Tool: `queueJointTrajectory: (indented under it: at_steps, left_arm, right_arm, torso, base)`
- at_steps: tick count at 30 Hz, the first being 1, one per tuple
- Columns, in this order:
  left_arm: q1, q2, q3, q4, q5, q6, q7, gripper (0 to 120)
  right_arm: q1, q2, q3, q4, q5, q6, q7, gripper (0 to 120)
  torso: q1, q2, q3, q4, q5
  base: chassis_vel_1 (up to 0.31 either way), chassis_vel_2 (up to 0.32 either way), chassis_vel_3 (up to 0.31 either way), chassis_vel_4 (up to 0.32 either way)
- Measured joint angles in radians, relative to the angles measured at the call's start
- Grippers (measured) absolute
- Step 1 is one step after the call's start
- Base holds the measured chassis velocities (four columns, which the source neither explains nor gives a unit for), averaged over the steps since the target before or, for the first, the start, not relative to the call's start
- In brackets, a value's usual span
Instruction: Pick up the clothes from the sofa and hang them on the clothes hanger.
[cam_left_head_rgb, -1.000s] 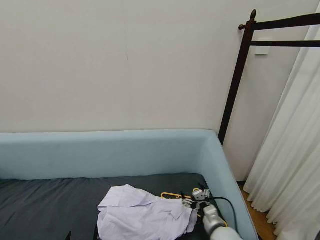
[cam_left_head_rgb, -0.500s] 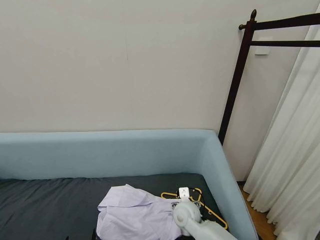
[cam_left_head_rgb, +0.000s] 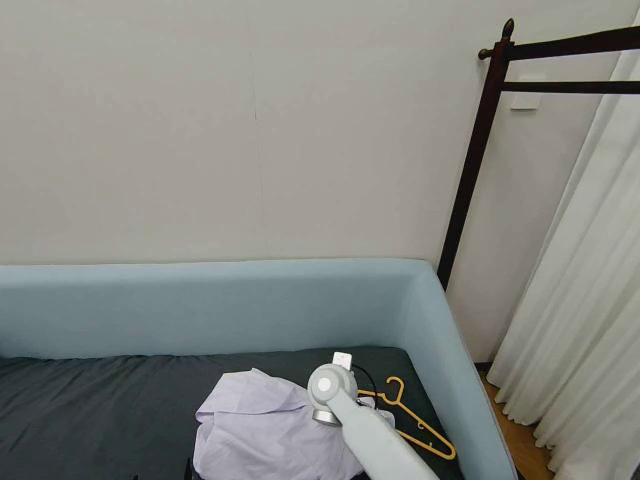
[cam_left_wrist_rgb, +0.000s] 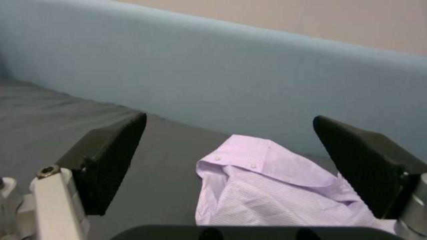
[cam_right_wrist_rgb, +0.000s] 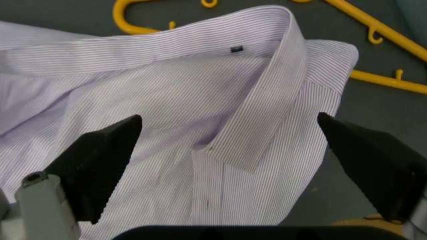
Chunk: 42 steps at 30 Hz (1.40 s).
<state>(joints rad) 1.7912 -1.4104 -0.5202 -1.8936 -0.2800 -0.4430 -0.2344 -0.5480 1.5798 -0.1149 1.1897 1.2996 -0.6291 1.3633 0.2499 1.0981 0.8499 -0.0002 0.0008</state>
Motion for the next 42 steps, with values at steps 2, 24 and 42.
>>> queueJointTrajectory:
  at_steps: [2,24,42]
  left_arm:
    - [0.000,0.001,-0.001,0.004,-0.006,-0.001,0.000,99]
    - [-0.007,-0.010,-0.028,0.013,-0.012,-0.014,0.004,99]
    - [-0.004,-0.021,-0.025,0.013,-0.007,-0.018,0.008,99]
  right_arm:
    - [-0.003,0.015,0.028,-0.035,-0.039,0.011,-0.006,100]
    - [-0.074,0.031,0.085,-0.034,-0.142,0.046,-0.038,79]
    - [-0.068,0.029,0.116,-0.098,-0.174,0.054,-0.072,88]
  torso:
    - [0.000,0.000,0.000,-0.0001,0.0000]
    - [0.000,0.000,0.000,0.0001,0.0003]
    - [0.000,0.000,0.000,0.0000,0.0002]
  base:
    - [0.000,0.000,0.000,0.000]
    - [0.000,0.000,0.000,0.000]
    - [0.000,0.000,0.000,0.000]
